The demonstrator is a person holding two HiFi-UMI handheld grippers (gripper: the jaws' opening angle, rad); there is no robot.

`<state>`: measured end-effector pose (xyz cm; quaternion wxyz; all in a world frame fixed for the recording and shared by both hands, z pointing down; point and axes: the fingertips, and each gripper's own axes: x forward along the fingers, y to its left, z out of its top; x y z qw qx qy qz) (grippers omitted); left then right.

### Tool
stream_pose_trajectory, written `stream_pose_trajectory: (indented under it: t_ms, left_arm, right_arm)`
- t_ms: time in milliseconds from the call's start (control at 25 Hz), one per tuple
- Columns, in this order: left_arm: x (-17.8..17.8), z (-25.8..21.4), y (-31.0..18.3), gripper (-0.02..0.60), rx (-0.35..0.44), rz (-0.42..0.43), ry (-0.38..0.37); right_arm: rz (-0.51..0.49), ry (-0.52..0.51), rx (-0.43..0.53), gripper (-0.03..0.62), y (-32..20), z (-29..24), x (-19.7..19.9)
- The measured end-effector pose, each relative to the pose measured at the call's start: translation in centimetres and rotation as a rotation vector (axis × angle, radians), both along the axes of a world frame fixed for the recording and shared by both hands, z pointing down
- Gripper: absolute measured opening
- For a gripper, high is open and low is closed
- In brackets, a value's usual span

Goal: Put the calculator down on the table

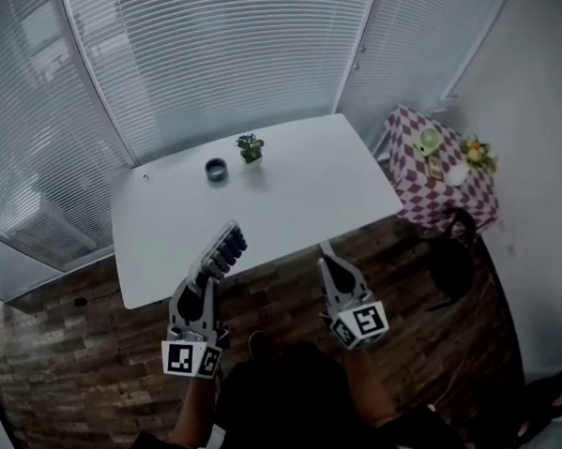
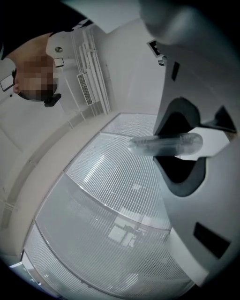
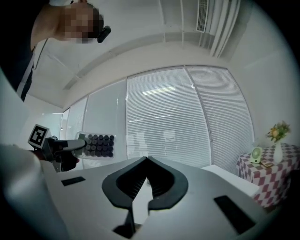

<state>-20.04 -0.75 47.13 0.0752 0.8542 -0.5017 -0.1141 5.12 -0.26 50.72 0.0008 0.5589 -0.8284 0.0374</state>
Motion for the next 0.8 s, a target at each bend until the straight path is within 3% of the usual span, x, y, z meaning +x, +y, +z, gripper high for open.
stream_pose_trajectory:
  t_ms: [520,800]
  left_arm:
    - [1.9,0.5,-6.3,0.098,-0.022,0.0,-0.007]
    - [6.0,0.0,-11.3,0.098,-0.025,-0.045,-0.012]
  right_arm:
    - [-0.018,-0.06,-0.008,0.006,-6.2,0.3,0.7]
    - [-0.074,-0.073,-0.008,0.006,-12.9,0.1,3.8]
